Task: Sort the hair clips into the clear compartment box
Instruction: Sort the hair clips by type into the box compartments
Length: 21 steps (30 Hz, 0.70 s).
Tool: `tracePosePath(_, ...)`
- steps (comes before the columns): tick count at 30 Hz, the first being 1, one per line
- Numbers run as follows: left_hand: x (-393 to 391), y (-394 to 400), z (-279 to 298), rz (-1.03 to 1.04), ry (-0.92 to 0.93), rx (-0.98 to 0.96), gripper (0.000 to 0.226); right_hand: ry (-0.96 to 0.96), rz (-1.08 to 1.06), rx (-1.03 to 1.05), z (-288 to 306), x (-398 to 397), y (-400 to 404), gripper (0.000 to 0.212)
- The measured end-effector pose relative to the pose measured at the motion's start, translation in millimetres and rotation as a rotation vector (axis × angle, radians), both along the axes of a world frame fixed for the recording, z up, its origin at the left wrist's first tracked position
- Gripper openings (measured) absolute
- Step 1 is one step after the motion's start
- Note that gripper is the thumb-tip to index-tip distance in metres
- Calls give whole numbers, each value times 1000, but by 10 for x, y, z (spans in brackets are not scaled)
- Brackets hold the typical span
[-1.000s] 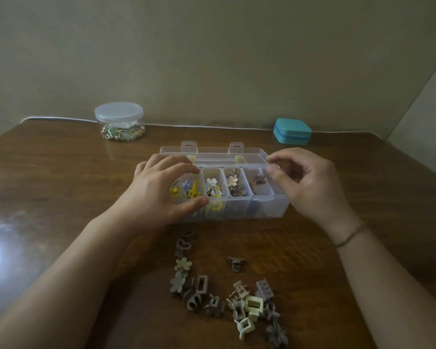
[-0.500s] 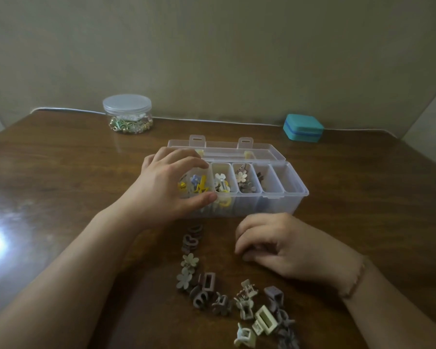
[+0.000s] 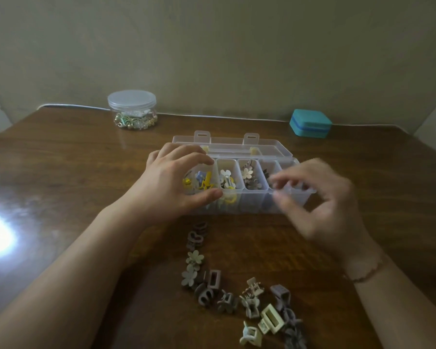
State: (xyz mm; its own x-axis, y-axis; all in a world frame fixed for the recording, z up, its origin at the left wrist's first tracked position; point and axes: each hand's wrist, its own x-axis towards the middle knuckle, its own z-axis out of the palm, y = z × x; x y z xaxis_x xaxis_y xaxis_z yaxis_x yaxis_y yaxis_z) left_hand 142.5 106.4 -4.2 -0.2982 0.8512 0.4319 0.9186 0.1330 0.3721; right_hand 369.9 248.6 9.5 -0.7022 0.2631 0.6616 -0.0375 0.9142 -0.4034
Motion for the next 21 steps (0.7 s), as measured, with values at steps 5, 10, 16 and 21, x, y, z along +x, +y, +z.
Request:
tracePosePath(5,7,-2,1,3,-7,5,70,-690,556,-270,125,63,-243,22)
tracePosePath(10,5,0,1,4,-5,6,70,-818,554,-302,103,27,-244,16)
tracePosePath(16,11,-1,5,8,-7,1,71,-680,399,-286,77,42,-165,14)
tracePosePath(21,8,-1,3,0,-9,-2,70,19,64,-276,90,47,-31,18)
